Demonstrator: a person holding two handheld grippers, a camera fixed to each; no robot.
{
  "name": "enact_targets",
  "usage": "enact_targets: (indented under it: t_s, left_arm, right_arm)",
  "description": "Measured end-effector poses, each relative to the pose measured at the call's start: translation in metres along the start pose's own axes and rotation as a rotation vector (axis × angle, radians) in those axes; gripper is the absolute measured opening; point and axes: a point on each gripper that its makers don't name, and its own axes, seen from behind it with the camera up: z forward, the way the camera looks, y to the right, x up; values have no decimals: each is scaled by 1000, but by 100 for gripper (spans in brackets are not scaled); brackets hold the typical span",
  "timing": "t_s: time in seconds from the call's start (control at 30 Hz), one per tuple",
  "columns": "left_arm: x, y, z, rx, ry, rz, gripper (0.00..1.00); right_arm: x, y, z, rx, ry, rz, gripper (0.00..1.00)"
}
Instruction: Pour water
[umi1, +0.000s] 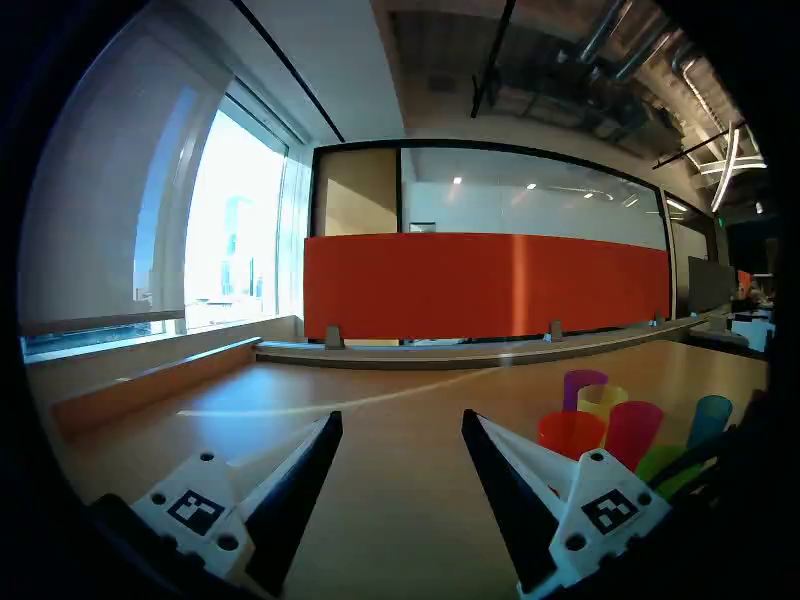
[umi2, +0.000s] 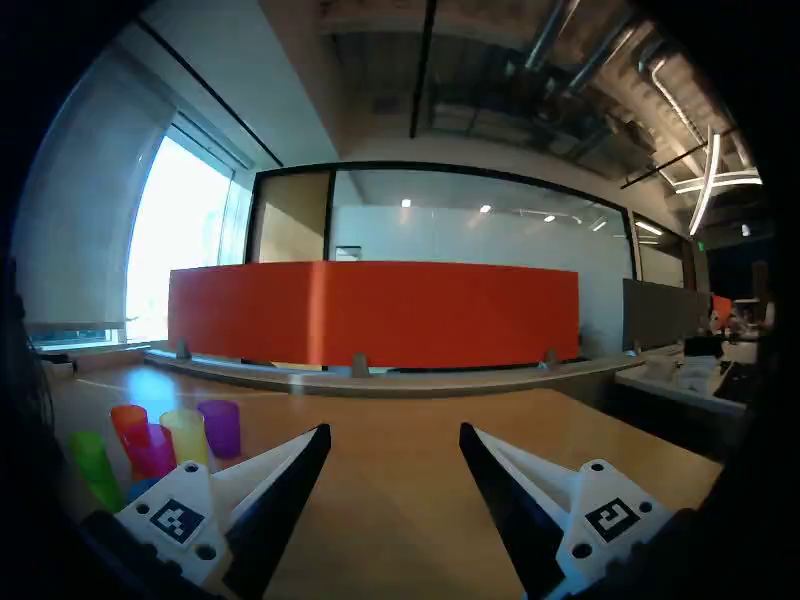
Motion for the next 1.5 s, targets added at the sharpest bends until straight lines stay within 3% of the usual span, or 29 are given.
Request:
enact_targets:
  t_s: [0.57,1.5]
  left_arm:
    - [0,0,-1,0,0,0,88]
    - [0,0,-1,0,0,0,88]
  right_arm:
    - [-19,4,5,-5,-30,35,100]
    - [-20,-1,2,-3,-29,14,100]
